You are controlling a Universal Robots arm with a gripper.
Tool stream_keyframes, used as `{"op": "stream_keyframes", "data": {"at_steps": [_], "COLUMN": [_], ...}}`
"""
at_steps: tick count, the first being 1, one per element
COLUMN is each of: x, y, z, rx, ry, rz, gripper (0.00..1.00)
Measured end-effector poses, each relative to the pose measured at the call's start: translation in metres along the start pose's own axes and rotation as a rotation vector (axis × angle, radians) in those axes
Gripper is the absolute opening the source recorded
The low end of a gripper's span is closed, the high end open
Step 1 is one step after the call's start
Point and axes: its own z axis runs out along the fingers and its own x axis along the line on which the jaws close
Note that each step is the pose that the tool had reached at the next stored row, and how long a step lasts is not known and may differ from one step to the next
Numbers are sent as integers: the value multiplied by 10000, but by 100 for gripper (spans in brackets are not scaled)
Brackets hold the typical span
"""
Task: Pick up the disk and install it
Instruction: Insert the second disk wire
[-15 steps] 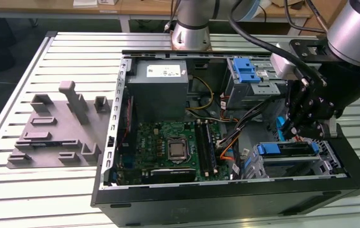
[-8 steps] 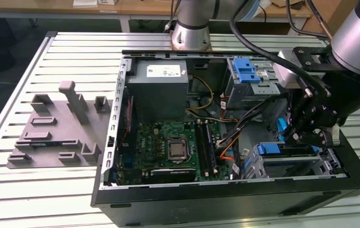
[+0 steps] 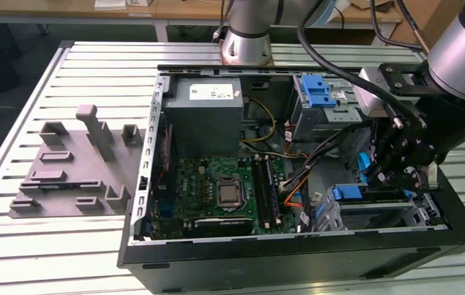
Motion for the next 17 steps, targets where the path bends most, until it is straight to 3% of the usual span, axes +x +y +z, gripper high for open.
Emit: {"op": "stream_keyframes", "data": {"at_steps": [17], "x": [31], "y": [-54], "z": [61], "rx": [-6], "ry": [-45], "rz": [3], "gripper": [16]}}
